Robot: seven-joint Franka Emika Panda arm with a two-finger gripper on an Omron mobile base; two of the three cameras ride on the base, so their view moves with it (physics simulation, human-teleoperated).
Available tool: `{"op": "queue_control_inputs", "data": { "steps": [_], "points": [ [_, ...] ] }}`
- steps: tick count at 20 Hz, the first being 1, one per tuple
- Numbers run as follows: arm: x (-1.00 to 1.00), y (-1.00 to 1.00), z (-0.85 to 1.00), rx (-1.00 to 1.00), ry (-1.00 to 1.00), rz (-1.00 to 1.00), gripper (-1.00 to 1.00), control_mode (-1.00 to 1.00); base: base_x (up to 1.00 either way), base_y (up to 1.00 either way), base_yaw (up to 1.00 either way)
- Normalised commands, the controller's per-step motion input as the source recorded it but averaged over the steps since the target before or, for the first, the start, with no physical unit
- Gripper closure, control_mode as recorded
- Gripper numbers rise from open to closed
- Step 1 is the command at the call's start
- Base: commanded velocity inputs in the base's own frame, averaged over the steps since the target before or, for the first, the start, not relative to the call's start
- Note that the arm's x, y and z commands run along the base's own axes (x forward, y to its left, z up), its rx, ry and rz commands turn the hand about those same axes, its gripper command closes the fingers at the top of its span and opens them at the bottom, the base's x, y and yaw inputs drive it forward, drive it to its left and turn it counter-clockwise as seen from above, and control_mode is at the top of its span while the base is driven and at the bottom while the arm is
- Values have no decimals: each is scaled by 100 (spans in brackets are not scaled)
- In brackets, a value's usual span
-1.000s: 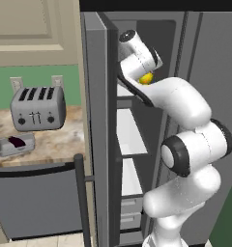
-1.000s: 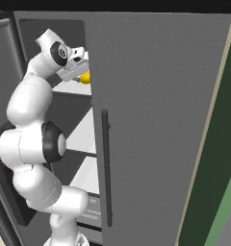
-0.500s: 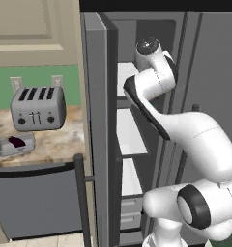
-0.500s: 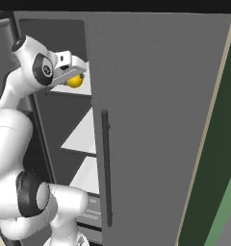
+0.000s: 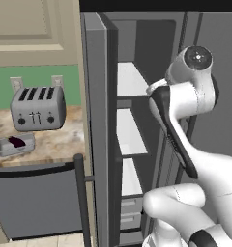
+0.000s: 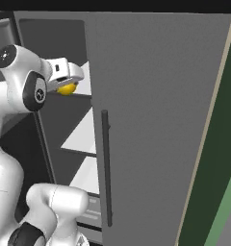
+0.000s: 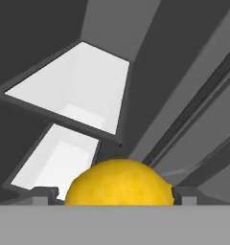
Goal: Take the eggplant and lemon out of the freezer and place them in the tupperware container on the counter. Then put the tupperware containing the vegetables back in the freezer.
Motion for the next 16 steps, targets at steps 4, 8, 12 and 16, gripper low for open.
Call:
{"op": "queue_control_inputs", "data": {
  "steps": [4,8,12,16],
  "points": [
    [-100,-22,8,14,0,13,100,-100,0,0,0],
    [-87,-20,4,17,0,15,100,-100,0,0,0],
    [-63,-9,3,9,0,7,100,-100,0,0,0],
    [-9,0,0,0,0,0,100,-100,0,0,0]
  ]
}}
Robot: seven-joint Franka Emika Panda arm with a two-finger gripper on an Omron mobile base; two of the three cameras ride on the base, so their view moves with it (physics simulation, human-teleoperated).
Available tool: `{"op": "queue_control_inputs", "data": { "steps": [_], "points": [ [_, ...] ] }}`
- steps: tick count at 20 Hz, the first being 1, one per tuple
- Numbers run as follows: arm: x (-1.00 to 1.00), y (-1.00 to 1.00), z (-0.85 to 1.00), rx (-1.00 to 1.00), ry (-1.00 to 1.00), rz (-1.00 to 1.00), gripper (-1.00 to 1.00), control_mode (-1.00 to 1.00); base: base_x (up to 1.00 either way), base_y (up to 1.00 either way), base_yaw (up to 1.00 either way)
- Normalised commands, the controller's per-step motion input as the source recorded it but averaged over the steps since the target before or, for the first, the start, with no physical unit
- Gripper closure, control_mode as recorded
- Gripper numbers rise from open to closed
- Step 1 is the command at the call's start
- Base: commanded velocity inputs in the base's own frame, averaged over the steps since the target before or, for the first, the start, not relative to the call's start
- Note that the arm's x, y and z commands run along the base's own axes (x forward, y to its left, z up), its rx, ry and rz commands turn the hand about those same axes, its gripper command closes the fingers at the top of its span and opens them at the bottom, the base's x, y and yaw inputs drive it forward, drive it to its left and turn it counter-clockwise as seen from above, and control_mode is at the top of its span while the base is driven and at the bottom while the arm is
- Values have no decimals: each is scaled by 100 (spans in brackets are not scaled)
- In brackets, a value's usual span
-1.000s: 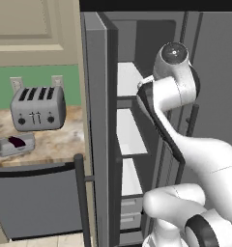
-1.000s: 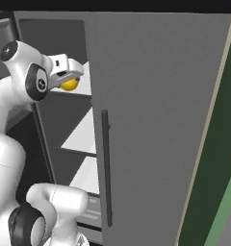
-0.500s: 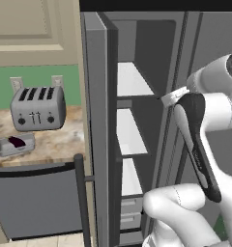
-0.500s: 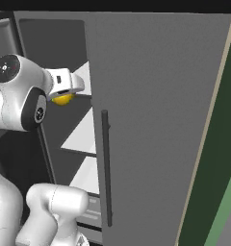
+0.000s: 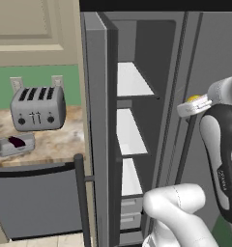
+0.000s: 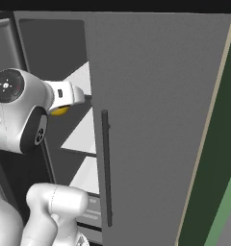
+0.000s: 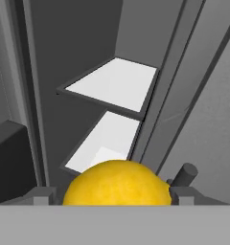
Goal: Take the eggplant and lemon out of the freezer and place them in the tupperware container on the counter. Then put the tupperware containing the vegetables back in the freezer.
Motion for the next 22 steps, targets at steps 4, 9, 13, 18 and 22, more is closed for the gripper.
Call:
{"op": "queue_control_inputs", "data": {
  "steps": [4,9,13,18,22],
  "points": [
    [0,0,0,0,1,0,100,-100,0,0,0],
    [0,0,0,0,2,0,100,-100,0,0,0],
    [0,0,0,0,0,0,100,-100,0,0,0],
    [0,0,0,0,0,0,100,-100,0,0,0],
    [0,0,0,0,0,0,100,-100,0,0,0]
  ]
}}
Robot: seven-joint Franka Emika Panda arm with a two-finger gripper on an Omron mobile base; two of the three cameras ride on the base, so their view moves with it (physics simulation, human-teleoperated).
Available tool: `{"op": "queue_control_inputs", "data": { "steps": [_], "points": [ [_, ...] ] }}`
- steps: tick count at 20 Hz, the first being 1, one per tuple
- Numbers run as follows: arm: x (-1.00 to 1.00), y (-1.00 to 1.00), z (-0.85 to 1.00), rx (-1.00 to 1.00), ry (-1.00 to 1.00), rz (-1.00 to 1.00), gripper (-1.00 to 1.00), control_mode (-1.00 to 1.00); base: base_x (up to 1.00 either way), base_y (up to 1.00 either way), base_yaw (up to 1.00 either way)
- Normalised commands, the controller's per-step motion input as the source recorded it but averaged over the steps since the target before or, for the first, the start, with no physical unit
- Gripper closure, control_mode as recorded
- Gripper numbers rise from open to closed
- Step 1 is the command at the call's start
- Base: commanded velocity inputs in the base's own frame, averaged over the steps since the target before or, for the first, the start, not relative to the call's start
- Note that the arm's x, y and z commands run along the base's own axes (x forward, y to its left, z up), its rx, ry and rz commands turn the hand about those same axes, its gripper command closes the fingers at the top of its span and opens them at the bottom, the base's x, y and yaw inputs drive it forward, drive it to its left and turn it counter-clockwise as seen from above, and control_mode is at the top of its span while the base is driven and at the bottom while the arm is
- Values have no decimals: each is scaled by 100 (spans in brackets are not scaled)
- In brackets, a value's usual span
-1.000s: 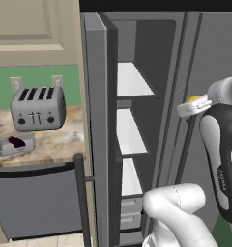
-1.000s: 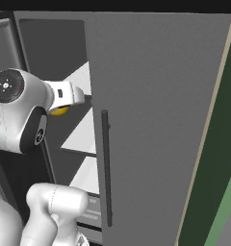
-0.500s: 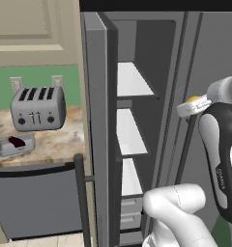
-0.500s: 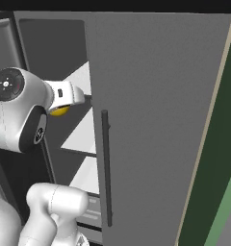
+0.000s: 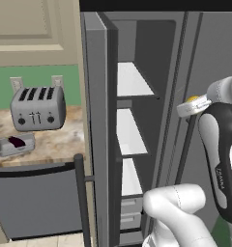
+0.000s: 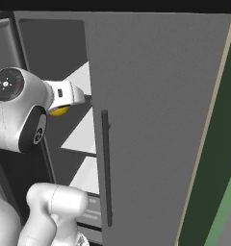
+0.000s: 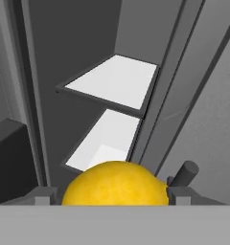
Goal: Take the eggplant and lemon out of the freezer and place them in the tupperware container on the counter. Then put the tupperware containing the vegetables back in the freezer.
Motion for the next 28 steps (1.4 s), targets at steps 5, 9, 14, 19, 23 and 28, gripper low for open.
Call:
{"op": "queue_control_inputs", "data": {
  "steps": [5,9,14,19,23,28],
  "points": [
    [0,0,0,0,0,0,100,-100,0,0,0],
    [0,0,0,0,0,0,100,100,-32,0,0],
    [0,0,0,0,0,0,100,100,-100,-1,0],
    [0,0,0,0,0,0,100,100,-100,0,0],
    [0,0,0,0,0,0,100,100,-100,0,0],
    [0,0,0,0,0,0,100,100,-49,41,0]
  ]
}}
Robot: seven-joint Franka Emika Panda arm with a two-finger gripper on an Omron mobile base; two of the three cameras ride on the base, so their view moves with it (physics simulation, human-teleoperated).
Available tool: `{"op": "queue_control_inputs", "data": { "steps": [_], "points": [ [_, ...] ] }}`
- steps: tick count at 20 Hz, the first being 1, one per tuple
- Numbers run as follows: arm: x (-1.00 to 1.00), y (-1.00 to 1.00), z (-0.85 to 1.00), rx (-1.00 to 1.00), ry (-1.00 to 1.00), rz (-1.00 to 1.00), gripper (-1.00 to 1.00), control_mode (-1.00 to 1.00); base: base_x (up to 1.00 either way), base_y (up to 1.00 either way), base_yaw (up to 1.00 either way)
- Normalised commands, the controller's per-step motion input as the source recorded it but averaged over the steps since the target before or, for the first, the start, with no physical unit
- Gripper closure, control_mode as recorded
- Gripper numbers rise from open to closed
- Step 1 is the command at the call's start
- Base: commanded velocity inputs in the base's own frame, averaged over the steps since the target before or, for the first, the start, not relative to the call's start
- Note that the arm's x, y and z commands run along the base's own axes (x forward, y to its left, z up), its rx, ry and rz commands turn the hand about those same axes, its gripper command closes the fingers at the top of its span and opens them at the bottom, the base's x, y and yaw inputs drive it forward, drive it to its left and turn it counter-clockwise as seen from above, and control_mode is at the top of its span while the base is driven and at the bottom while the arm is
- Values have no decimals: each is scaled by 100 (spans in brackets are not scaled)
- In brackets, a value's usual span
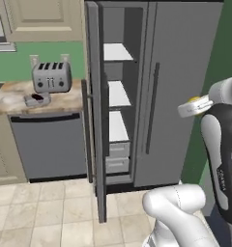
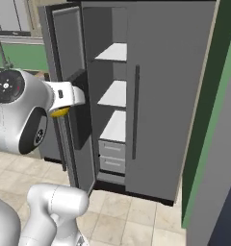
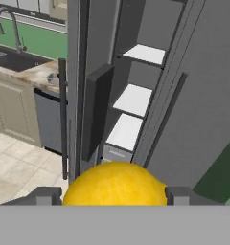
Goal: Take the eggplant and lemon out of the freezer and place them in the tupperware container on the counter. Then put the tupperware containing the vegetables back in the freezer.
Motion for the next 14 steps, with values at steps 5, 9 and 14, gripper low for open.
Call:
{"op": "queue_control_inputs", "data": {
  "steps": [5,9,14],
  "points": [
    [0,0,0,0,0,0,100,100,-14,88,-1],
    [0,0,0,0,0,0,100,100,-1,100,-3],
    [0,0,0,0,0,0,100,100,0,96,-6]
  ]
}}
